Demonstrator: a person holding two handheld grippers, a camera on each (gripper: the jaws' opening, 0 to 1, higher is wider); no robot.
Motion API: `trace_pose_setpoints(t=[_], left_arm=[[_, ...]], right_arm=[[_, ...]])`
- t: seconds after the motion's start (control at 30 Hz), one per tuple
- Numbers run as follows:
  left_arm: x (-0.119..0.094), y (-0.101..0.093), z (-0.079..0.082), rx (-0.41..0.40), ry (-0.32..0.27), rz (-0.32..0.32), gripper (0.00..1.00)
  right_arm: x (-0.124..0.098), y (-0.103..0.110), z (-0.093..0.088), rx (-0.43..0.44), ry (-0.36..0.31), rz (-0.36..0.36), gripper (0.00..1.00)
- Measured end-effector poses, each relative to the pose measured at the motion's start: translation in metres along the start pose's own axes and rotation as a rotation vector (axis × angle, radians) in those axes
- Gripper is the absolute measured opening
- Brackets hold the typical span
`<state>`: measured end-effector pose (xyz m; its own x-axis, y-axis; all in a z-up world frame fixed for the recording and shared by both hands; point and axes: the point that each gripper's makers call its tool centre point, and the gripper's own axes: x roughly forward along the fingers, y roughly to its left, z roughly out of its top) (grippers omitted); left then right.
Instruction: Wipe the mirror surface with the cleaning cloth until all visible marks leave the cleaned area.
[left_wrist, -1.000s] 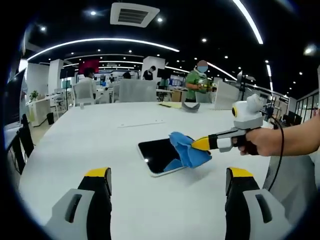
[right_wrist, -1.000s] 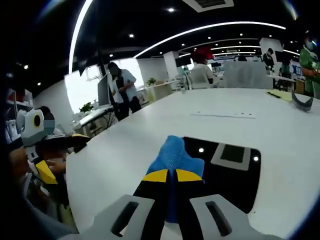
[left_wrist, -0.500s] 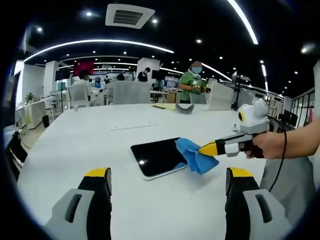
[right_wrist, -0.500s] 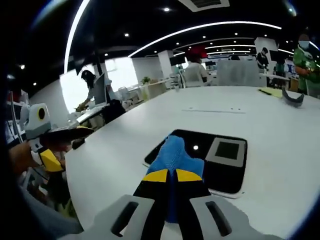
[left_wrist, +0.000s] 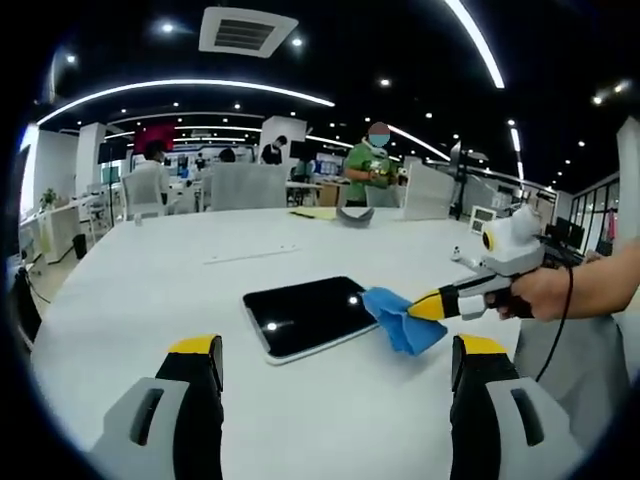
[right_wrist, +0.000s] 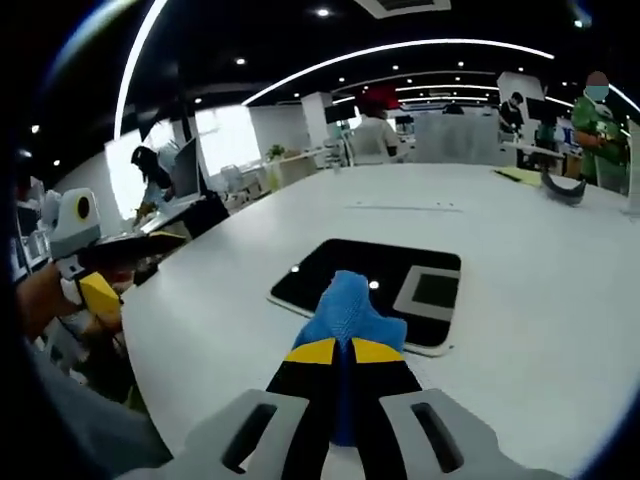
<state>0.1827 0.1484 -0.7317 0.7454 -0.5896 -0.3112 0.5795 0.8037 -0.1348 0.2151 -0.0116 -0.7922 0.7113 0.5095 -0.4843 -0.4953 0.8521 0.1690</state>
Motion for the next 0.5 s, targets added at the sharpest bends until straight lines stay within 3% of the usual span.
trace_pose_setpoints(t=[0.27,0.5], left_arm=[[0.003,-0.008,0.0,0.006,0.001,-0.027,0.96],[0.006,-0.014,-0.001,0.009,0.005,-0.047,0.96]], right_arm=[[-0.02,-0.013,-0.014,-0.003,0.032,-0.048,0.0],[-0.036,-0.027,-0.034,-0.012,0.101,-0.093,0.0]])
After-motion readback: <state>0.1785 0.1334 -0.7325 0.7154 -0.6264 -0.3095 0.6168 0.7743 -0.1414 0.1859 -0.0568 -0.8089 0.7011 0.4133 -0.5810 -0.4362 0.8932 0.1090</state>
